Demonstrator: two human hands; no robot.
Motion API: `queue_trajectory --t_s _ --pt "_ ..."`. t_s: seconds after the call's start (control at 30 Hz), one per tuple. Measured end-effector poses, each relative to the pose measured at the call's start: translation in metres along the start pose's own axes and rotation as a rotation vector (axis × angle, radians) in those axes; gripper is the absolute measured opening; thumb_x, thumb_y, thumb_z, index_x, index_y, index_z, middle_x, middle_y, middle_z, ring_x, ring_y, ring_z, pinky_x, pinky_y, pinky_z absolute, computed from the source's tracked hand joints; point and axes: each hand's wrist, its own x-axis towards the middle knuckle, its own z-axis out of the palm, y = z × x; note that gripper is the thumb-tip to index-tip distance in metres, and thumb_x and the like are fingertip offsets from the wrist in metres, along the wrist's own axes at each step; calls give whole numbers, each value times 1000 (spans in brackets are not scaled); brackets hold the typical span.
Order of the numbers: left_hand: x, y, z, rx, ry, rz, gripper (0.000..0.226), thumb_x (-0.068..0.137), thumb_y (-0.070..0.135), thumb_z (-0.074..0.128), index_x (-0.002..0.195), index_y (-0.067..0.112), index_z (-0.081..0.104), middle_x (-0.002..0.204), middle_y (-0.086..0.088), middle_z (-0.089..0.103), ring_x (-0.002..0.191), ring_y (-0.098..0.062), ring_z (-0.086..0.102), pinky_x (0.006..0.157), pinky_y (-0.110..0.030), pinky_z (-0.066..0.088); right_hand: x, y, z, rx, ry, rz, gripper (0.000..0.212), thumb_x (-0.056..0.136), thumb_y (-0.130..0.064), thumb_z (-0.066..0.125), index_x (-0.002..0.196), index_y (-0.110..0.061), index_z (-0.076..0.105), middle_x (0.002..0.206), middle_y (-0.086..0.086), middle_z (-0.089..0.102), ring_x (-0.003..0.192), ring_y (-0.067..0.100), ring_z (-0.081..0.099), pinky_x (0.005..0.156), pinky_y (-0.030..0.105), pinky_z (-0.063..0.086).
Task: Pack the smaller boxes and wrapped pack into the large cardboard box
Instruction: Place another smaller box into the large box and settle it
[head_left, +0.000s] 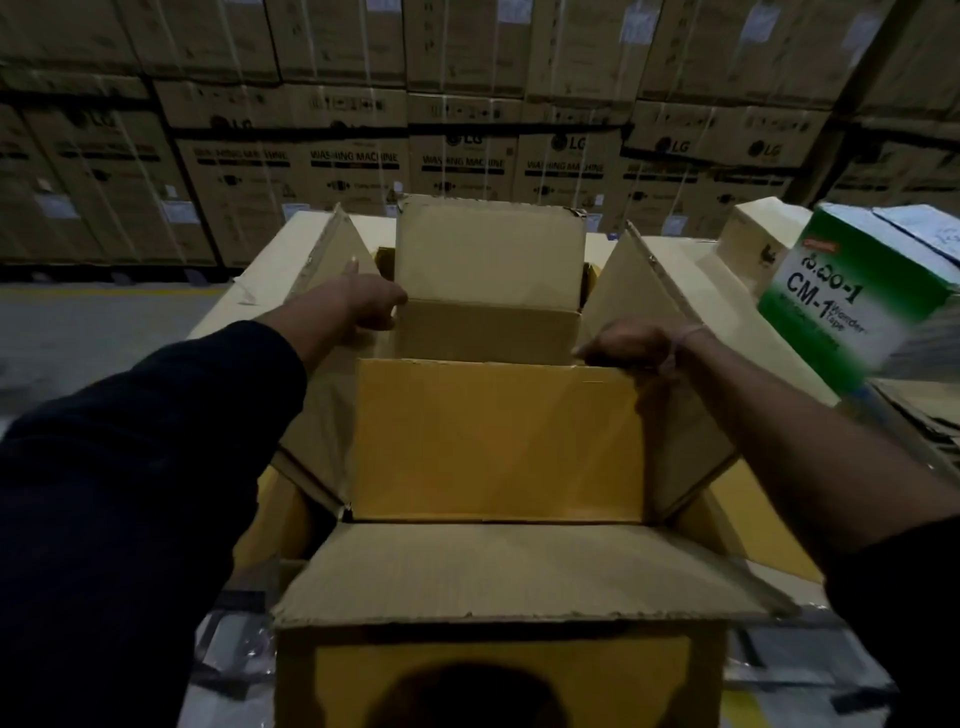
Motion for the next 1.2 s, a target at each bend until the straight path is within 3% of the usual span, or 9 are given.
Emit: queue_trajectory --t_s 0.07,0.13,0.23,0.3,0.37,0.47,0.57,0.8,1.2 --pt "-13 -4 -3 -201 -16 -82 47 100 38 60 140 16 51 119 -8 70 113 -28 67 101 -48 54 -34 -8 -9 -56 -194 44 36 104 -36 58 116 -5 73 113 13 76 86 18 71 73 30 59" --pt "-22 -10 -1 -111 -74 -23 43 97 36 63 135 16 60 120 -4 71 113 -26 68 104 -50 52 -69 -18 -1 -290 -297 65 43 101 -37 62 135 -9 64 129 10 71 97 15 70 74 27 56" --pt "-19 -20 4 534 -110 104 66 92 31 70 152 27 43 137 -4 62 128 -26 57 123 -58 20 -107 -19 40 -816 -287 123 74 95 -55 63 159 -30 35 160 4 43 135 25 50 102 41 45" --pt "-16 -27 14 904 -142 185 88 82 43 78 156 31 33 146 -7 54 136 -30 49 124 -61 9 -115 -5 70 -1130 -247 116 90 90 -72 57 164 -39 17 171 1 21 156 32 20 125 59 10" --pt "-21 -36 19 1138 -182 264 95 75 58 80 154 33 35 144 -6 54 136 -30 47 123 -61 12 -104 15 79 -1150 -270 95 120 65 -94 57 164 -45 10 174 1 8 159 34 2 121 66 -14" --pt "-37 -42 20 1322 -96 377 97 73 66 77 155 31 37 151 -6 48 144 -32 38 123 -65 8 -85 28 67 -1071 -238 74 155 26 -109 48 162 -48 7 174 2 5 159 33 -7 121 66 -14" --pt "-50 -35 21 1321 -53 397 98 78 66 73 159 31 29 163 -8 31 153 -35 19 121 -68 0 -79 19 66 -1058 -161 27 139 40 -105 48 161 -49 10 174 2 2 159 33 -8 121 68 -12" --pt "-63 -18 32 1292 29 384 94 87 70 59 162 33 17 171 -12 7 157 -37 -2 120 -69 -3 -38 -8 78 -982 274 3 116 71 -91 58 164 -32 23 173 12 2 157 40 -15 118 68 -18" --pt "-69 -19 31 1252 140 447 87 91 66 56 161 32 19 170 -15 7 156 -40 -4 118 -73 -1 -26 -2 81 -1105 526 71 95 80 -78 64 158 -31 38 171 16 11 157 45 -6 120 70 -11"
